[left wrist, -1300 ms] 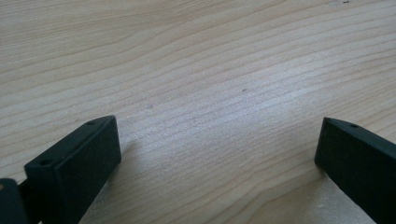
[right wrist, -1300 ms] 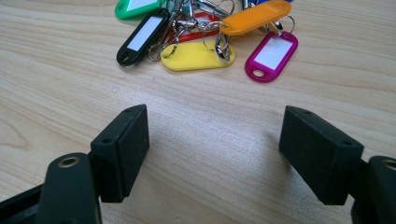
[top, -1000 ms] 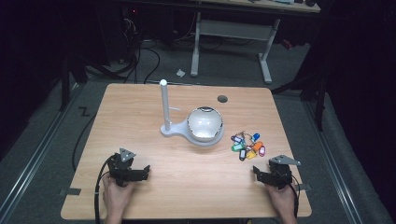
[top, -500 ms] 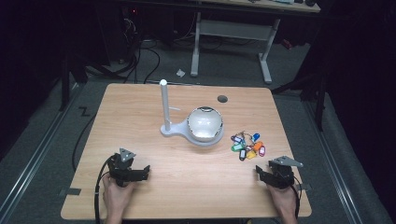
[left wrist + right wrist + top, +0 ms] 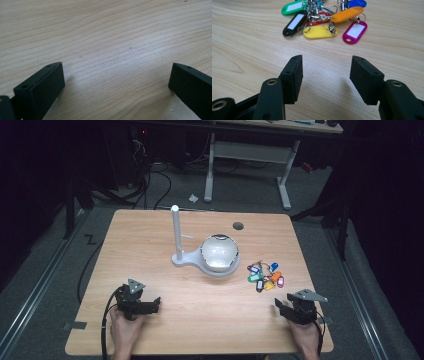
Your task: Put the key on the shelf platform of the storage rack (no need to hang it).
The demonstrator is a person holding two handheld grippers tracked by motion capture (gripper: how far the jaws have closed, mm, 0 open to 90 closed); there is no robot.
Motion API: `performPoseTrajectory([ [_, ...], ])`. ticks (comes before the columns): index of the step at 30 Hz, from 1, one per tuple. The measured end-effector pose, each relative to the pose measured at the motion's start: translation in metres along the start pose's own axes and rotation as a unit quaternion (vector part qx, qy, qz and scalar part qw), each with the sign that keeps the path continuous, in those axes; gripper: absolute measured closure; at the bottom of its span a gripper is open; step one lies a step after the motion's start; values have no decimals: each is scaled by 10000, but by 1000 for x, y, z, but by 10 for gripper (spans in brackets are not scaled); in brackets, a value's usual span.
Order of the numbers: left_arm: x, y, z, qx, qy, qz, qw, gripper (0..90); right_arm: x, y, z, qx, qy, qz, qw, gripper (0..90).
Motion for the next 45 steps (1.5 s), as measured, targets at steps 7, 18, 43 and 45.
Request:
performPoseTrajectory([
  [7,0,0,0,-5,12,1,10000,7,5,-1,4,103,-51,-92,9999,449],
  [18,0,0,0,-7,17,0,10000,7,19,-3,10,284,-81,-207,9993,461],
  [43,0,0,0,-4,6,0,10000,9,65,23,16,533,-139,-230,9982,459],
  [45,0,0,0,-5,8,-2,10000,9,66,27,16,546,-143,-200,9982,453],
])
Point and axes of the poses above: each handheld gripper's, and its own axes: y roughly forward along the jaws, x roughly out of its top, z roughly to its left, the point moved 1 cm from there along y, roughly forward along the jaws, and after that the axes turned 4 degrees about y, right-handed, at the moved point
